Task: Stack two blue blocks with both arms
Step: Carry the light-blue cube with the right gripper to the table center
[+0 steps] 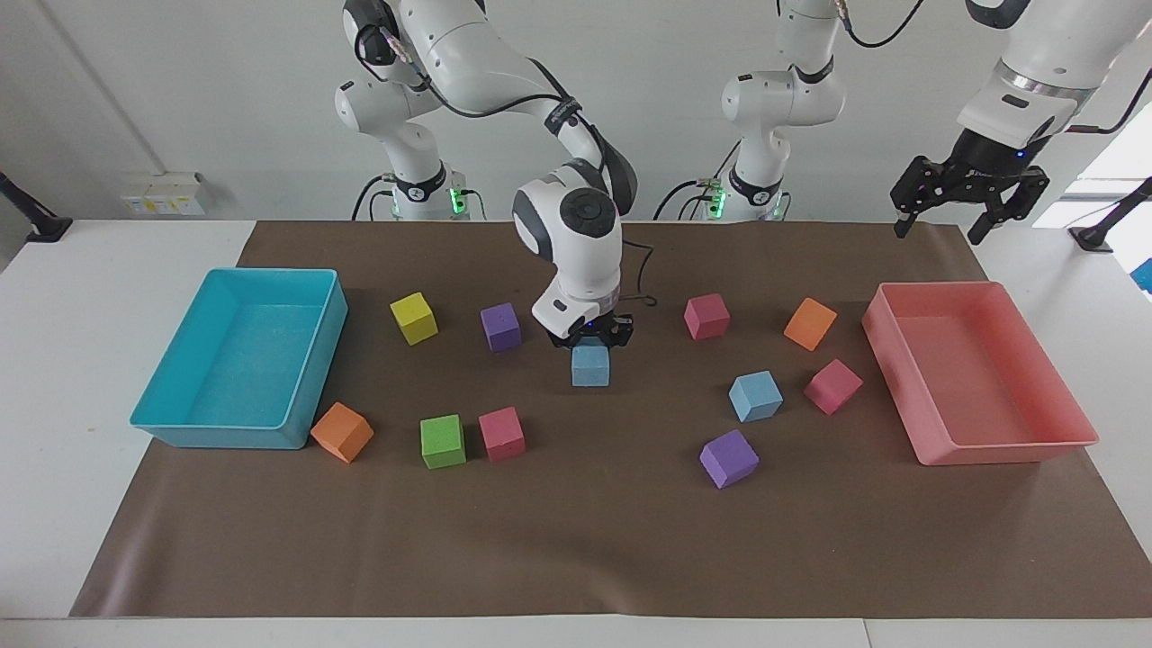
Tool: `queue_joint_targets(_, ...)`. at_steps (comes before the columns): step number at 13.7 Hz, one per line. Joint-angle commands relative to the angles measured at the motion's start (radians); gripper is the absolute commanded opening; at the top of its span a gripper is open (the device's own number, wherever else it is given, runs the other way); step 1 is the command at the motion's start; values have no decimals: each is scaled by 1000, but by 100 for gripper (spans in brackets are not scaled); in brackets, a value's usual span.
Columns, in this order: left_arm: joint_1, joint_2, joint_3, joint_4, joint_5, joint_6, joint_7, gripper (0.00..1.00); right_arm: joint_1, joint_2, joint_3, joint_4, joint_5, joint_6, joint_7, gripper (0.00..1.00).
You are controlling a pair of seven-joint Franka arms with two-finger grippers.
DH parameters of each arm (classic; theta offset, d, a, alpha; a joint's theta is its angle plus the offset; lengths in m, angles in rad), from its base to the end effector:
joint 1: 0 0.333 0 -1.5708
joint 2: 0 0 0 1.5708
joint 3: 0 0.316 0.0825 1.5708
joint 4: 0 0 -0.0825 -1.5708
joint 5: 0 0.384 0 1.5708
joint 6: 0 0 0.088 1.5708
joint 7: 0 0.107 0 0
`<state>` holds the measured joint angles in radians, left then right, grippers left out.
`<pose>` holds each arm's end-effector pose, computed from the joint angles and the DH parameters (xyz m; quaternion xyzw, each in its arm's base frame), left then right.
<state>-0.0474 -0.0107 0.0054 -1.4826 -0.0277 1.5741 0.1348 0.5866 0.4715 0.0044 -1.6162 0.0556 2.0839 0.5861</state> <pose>0.5509 -0.0261 0.6725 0.9946 -0.0888 0.0517 0.0115 0.5627 0.3805 0.3517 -0.9996 0.0115 0.0156 0.0199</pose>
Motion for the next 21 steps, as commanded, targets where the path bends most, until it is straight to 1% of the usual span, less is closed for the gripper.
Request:
queue_joint_targets(1, 6, -8, -2, -11, -3, 6, 11, 100, 28, 27, 0, 10, -7, 31, 20, 0)
queue_joint_targets(4, 6, -8, -2, -12, -3, 12, 12, 100, 52, 53, 0, -23, -19, 79, 11, 0)
queue_joint_targets(6, 8, -8, -2, -12, -3, 15, 12, 100, 61, 52, 0, -46, -33, 79, -2, 0)
queue_joint_targets(11, 8, -6, -2, -12, -3, 23, 12, 100, 61, 53, 2, -59, -30, 77, -3, 0)
queue_joint_targets(12, 6, -3, -2, -12, -3, 29, 11, 100, 62, 52, 2, -60, -26, 74, -3, 9)
queue_joint_targets(13, 8, 0, -2, -12, -3, 38, 12, 100, 62, 49, 2, -59, -33, 59, -2, 73)
queue_joint_targets(14, 8, 1, -2, -12, -1, 46, 12, 100, 67, 42, 0, -59, -34, 50, 0, 100)
queue_joint_targets(17, -2, 23, -2, -27, -1, 78, 2, 100, 62, -8, 0, -62, -34, 41, 0, 100)
queue_joint_targets(19, -11, 54, -4, -59, -1, 141, -4, 100, 56, -54, 0, -59, -31, 7, 15, 100)
queue_joint_targets(21, -12, 61, -10, -143, -3, 231, -7, 100, 44, -100, 0, -62, -28, -11, 11, 100)
